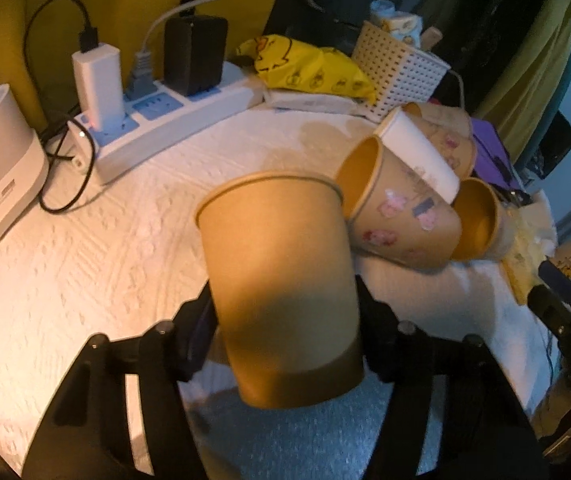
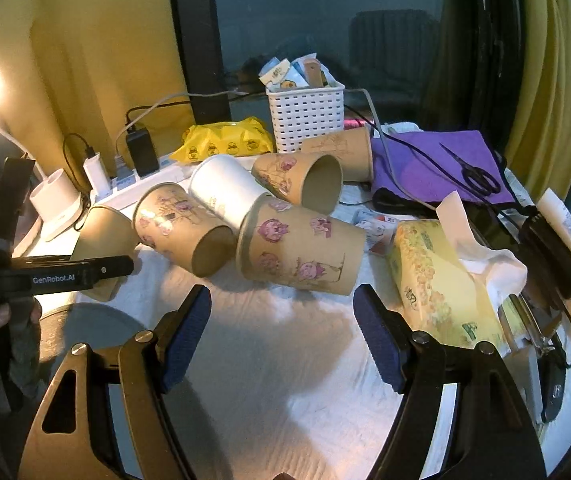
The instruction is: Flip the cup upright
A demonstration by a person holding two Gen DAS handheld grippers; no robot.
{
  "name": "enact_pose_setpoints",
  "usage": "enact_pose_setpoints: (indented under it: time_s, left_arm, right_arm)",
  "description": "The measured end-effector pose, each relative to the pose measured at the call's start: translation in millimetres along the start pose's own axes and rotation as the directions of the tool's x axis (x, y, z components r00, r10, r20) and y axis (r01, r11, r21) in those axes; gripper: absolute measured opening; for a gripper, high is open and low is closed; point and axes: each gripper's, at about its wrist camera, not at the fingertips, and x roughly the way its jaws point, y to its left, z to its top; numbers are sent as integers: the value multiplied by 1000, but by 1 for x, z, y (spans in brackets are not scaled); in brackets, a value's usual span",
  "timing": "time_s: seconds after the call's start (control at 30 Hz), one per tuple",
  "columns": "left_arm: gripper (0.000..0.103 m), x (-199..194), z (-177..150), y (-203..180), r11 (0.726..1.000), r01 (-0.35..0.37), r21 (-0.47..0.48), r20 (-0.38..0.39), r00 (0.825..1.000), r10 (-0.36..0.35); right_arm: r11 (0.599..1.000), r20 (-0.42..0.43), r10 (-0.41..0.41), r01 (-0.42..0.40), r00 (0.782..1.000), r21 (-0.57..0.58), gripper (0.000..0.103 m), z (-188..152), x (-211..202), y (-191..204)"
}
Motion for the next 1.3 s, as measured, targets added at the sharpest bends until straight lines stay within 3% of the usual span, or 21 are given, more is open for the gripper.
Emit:
enact_pose_setpoints:
  time_s: [0.37, 0.67, 0.87, 0.97, 1.1, 1.3]
  left_arm:
    - [63, -71, -51, -4, 993, 81, 86, 73, 993, -88]
    - [63, -119, -106, -17, 974, 86, 210, 148, 982, -118]
    - [63, -141, -138, -18, 960, 57, 274, 246, 961, -128]
    - [63, -149, -153, -15, 952, 53, 301, 302, 942, -148]
    - [63, -157, -160, -17, 937, 94, 336, 305, 931, -202]
    - [63, -168, -178, -32, 908, 100, 406, 326, 913, -246]
  right_arm:
    - [999, 28, 26, -25, 999, -41, 77, -16, -39, 39]
    - [991, 14, 133, -132, 991, -31, 77, -41, -74, 64]
    - [985, 8, 170, -170, 985, -25, 77, -60, -99, 82]
    - [979, 3, 205, -205, 979, -5, 77, -68, -113, 92]
    - [959, 21, 284, -284, 959, 4, 77, -75, -136, 108]
    - [921, 49, 390, -390, 920, 4, 77, -82, -161, 122]
